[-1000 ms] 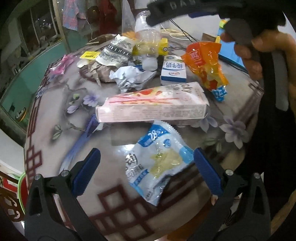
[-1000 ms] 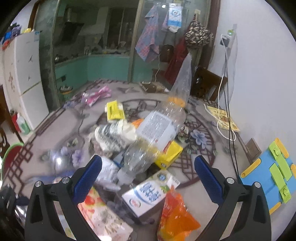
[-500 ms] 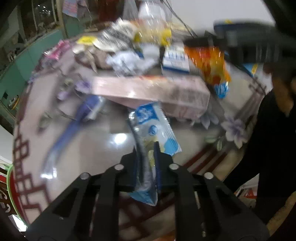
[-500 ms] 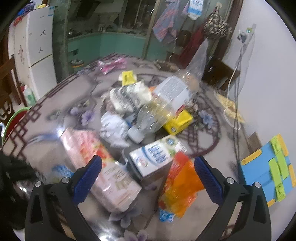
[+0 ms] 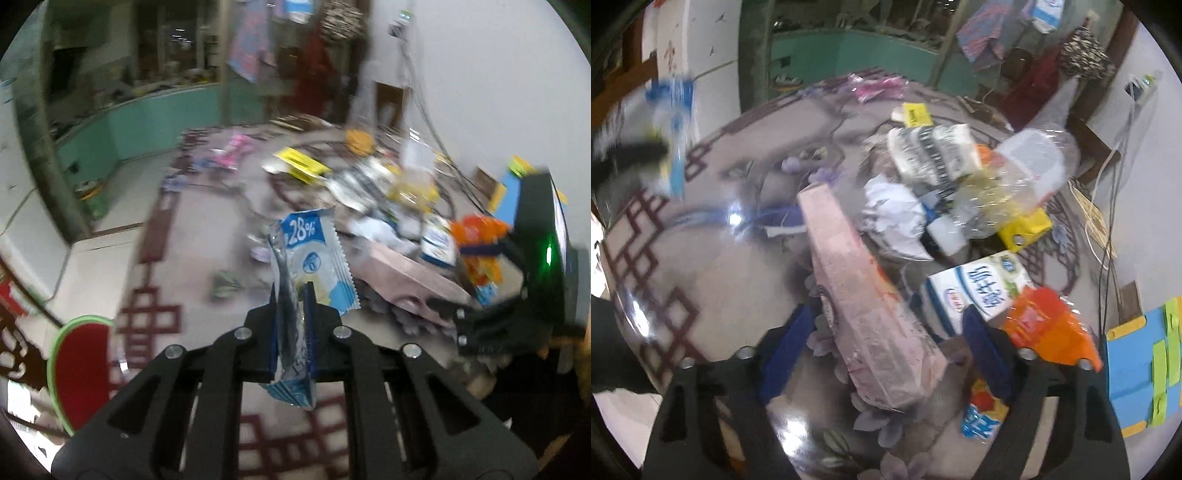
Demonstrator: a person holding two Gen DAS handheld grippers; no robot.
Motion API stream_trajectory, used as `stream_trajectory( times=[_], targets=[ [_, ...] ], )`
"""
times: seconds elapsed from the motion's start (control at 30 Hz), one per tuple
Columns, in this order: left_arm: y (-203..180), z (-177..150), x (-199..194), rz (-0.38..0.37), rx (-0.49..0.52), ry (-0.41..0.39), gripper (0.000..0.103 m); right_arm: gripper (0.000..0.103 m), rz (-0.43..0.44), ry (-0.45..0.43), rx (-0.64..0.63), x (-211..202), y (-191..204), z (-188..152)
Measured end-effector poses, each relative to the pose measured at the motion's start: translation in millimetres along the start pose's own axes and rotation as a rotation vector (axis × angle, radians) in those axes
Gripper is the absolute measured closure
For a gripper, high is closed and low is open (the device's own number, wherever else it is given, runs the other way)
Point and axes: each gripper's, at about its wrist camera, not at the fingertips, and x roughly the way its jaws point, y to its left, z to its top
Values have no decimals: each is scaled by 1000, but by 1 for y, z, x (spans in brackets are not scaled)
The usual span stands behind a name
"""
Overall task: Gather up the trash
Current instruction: 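Grasp the blue snack wrapper with the left tool while the right tool grasps the pink carton, then carry both items to the red bucket and open both tools to drop them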
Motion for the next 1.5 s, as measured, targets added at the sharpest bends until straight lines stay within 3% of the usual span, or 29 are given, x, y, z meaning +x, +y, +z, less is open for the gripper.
stream_trajectory(
  times=[0.13, 0.43, 0.73, 1.1, 1.3, 1.5],
  targets=[
    [19, 12, -10, 56, -52, -47, 92, 66, 1, 44, -24, 16, 5, -2],
    [47, 26, -31, 139, -101, -115, 92, 77, 99, -12, 68, 1, 2, 8],
    [68, 25, -42, 200, -136, -135, 92, 79, 199, -66, 65, -15, 33, 38],
    [107, 15, -48, 179, -164, -83, 92, 79, 331, -98, 71, -17, 66, 79],
    [180, -8, -49, 261, -307, -22, 92, 79, 483, -127, 77, -14, 108, 126],
    [239, -42, -46, 342, -484, 42, 92, 79, 702, -64, 86, 10, 184, 167]
  ],
)
